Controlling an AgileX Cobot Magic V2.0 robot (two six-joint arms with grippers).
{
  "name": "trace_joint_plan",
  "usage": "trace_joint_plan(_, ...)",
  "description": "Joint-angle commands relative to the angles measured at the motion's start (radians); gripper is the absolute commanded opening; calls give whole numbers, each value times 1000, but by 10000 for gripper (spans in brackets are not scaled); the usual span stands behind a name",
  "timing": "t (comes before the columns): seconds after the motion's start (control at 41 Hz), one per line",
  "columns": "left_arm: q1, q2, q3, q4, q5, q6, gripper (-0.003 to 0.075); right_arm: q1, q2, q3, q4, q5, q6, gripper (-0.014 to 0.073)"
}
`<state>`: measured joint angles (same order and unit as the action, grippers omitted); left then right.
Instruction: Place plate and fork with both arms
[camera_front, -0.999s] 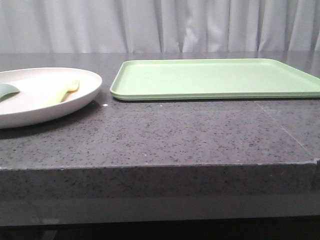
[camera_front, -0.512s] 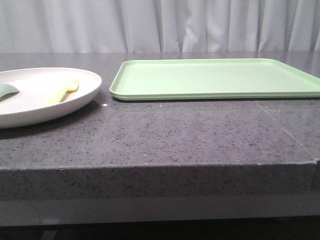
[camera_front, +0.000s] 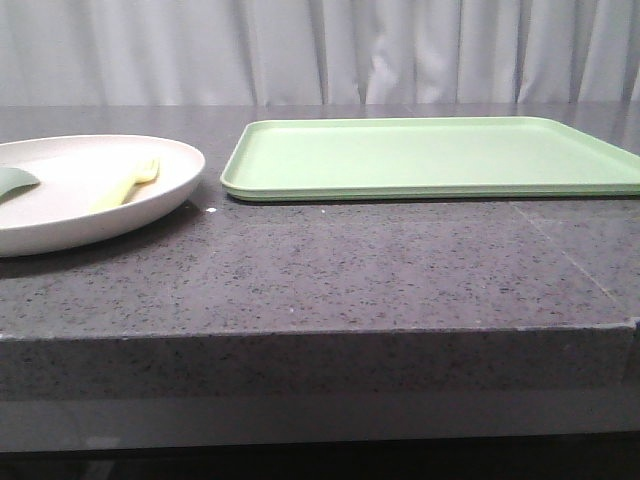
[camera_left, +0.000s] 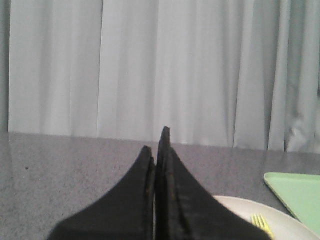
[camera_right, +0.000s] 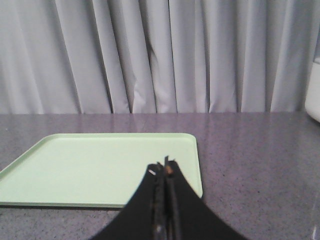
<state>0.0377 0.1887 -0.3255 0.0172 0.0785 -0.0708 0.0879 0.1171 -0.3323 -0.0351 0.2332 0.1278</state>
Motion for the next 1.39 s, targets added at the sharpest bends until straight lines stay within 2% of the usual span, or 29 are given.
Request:
trace_joint_plan(0.0,1,127,-105,9,26,-2,-18,-5,143,-124,0,6,-5,-60)
trace_joint_plan(0.219,-1,365,-216,10,78,-2,-18,-5,405,-266,1,11,-5,-60)
trace_joint_plan(0.414,-1,424,-222,10,60,-2,-18,-5,479,-289,2,10,-5,-53)
trace_joint_plan(0.536,-1,425,-222,10,60,-2,-6,-5,479,-289,2,13,-5,24)
trace_joint_plan(0.609,-1,425,-222,10,60,-2,51,-5,479,-289,2,13,-5,137)
trace_joint_plan(0.658,-1,425,-222,10,60,-2,128,-5,479,-289,2,13,-5,231)
trace_joint_plan(0.707,-1,425,-222,10,60,-2,232,-5,479,-289,2,14,-5,320)
trace_joint_plan(0.755,-1,425,-222,10,60,-2,376,-5,479,-289,2,14,-5,419)
trace_joint_plan(0.78,-1,425,-222,8,60,-2,412,-5,479,-289,2,14,-5,468)
trace_joint_plan(0.828,-1,425,-222,3,60,-2,536,-5,479,-289,2,14,-5,538)
trace_joint_plan(0.877,-1,425,-222,3,61,-2,605,-5,479,-289,2,14,-5,582)
trace_joint_plan(0.926,-1,425,-222,3,63,-2,632,-5,479,-289,2,14,-5,602)
trace_joint_plan(1.194,-1,428,-229,-17,14,-2,629,-5,479,-289,2,14,-5,603)
trace_joint_plan(1.364,-1,513,-295,-17,80,-2,629,-5,479,-289,2,14,-5,603)
